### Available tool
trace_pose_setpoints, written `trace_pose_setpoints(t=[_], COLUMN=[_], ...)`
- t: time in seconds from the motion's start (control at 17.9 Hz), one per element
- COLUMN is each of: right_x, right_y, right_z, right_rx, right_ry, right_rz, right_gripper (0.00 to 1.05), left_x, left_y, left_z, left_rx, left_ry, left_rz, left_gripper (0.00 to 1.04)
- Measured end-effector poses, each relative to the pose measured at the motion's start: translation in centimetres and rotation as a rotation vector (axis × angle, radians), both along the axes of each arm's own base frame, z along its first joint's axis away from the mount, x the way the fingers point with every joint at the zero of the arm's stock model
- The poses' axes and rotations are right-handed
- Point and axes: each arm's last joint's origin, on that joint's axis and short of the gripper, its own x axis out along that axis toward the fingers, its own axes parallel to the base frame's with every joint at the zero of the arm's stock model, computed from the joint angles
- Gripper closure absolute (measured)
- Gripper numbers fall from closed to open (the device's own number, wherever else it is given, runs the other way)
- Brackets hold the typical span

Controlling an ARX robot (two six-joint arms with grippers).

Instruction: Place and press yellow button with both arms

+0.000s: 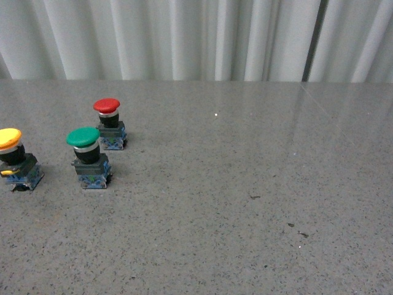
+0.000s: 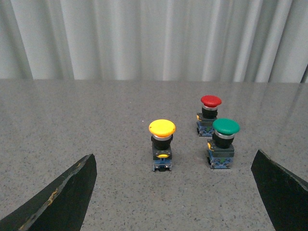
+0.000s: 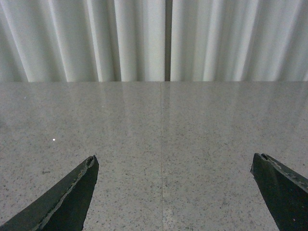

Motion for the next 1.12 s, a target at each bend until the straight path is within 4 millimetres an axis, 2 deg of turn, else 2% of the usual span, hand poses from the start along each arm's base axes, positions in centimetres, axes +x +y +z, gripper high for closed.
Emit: trace_pose_setpoints(t=[1.01,1.12], right_x=[0.00,0.00], right_y=[0.00,0.00], right_z=[0.00,-0.01], right_rx=[0.000,0.000], right_ry=[0.000,0.000], right_rz=[0.000,0.000], right_gripper=[0.07,0.07], left_x=[0.00,0.27], left_y=[0.00,-0.06], left_z=[-0.04,-0.02], left_rx=[0.001,0.064], left_ry=[0.004,0.192], left_rz=[0.002,0.069], left_gripper=[0.07,0.07])
